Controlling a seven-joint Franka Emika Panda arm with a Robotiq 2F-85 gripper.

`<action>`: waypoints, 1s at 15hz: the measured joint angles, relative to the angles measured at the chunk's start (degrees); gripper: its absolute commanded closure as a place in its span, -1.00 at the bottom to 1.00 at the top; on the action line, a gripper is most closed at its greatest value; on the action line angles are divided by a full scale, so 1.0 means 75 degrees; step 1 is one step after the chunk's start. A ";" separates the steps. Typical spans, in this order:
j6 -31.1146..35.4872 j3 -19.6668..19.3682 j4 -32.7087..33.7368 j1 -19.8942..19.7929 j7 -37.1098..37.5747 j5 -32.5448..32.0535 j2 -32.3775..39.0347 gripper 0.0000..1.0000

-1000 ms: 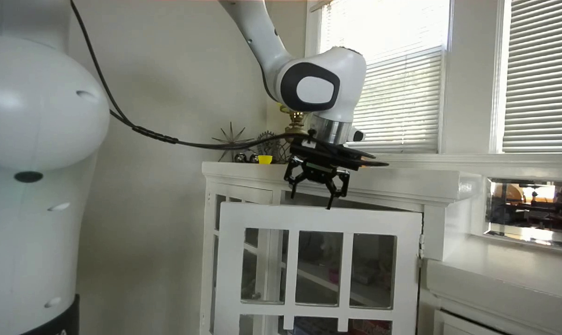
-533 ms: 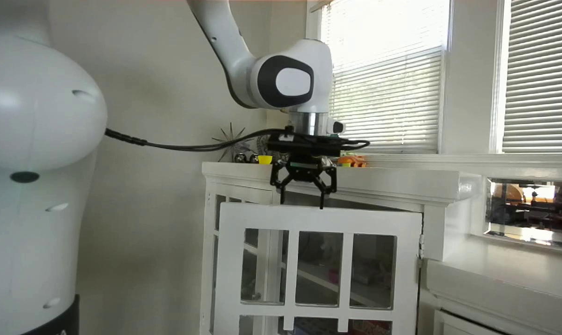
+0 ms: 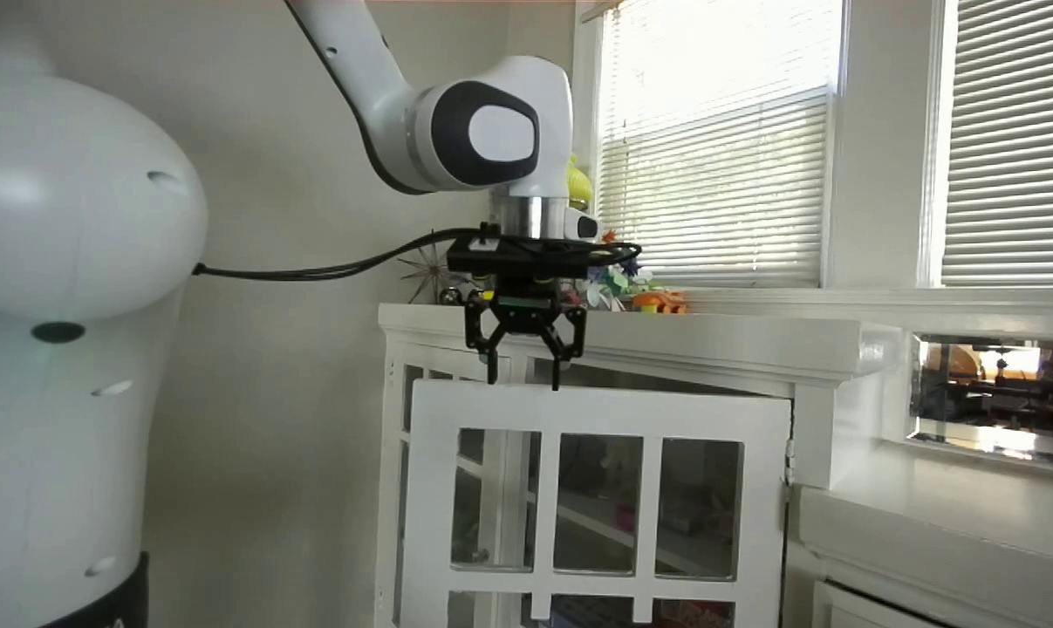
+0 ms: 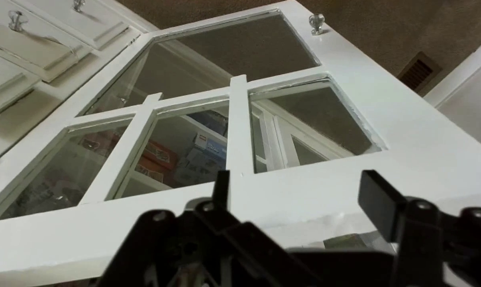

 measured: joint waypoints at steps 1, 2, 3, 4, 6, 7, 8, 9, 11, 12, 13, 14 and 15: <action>0.0019 -0.0007 0.0013 0.0105 0.0001 0.0000 0.0000 0.12; 0.0050 -0.0023 0.0019 0.0219 0.0001 0.0001 0.0000 0.24; 0.0059 -0.0037 0.0021 0.0334 0.0001 0.0001 0.0001 0.40; 0.0062 -0.0039 0.0021 0.0444 0.0001 0.0001 0.0002 0.52; 0.0062 -0.0053 0.0021 0.0631 0.0001 0.0001 0.0007 0.80; 0.0062 -0.0054 0.0021 0.0699 0.0001 0.0001 0.0013 0.92; 0.0062 -0.0051 0.0021 0.0740 0.0001 0.0000 0.0015 0.96; 0.0060 -0.0048 0.0021 0.0760 0.0001 0.0000 0.0015 0.99; 0.0056 -0.0049 0.0021 0.0785 0.0001 0.0000 0.0015 1.00; 0.0051 -0.0049 0.0021 0.0795 0.0001 0.0000 0.0016 0.96; 0.0047 -0.0049 0.0020 0.0805 0.0001 0.0000 0.0017 0.95; 0.0041 -0.0048 0.0020 0.0811 0.0001 -0.0001 0.0017 0.95; 0.0026 -0.0048 0.0020 0.0813 0.0001 -0.0002 0.0017 0.94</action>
